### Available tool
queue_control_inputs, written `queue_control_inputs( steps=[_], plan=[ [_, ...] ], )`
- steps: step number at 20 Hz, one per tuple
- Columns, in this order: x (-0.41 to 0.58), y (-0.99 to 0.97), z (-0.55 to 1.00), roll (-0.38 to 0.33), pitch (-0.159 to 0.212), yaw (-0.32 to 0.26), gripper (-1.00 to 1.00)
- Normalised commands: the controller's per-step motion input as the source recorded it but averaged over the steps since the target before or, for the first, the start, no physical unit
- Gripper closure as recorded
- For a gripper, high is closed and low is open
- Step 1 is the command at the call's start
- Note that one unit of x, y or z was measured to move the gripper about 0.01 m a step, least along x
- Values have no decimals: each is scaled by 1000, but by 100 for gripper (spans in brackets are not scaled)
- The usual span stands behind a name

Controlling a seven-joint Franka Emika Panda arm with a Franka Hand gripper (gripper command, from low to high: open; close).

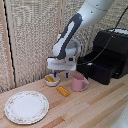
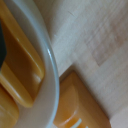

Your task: Please go towards the air fryer and gently seize its handle using your gripper. Slowly reveal the interior of the air fryer by pulling the handle outward. Head to the bowl filled with hot dogs and firmly but gently grasp it. Carefully place it inside the now-open air fryer.

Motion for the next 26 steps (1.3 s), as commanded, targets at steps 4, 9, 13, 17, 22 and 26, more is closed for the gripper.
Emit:
queue_control_inputs(
  steps=[4, 9, 13, 17, 22, 26],
  plan=[
    [221, -2, -264, -9, -15, 80, 100],
    [185, -12, -216, -3, 0, 52, 100],
    [9, 9, -7, 0, 5, 30, 100],
    [-16, 0, -1, 0, 1, -3, 100],
    [-113, 0, 89, 0, -2, -151, 100],
    [-233, 0, 458, 23, -20, -152, 100]
  ],
)
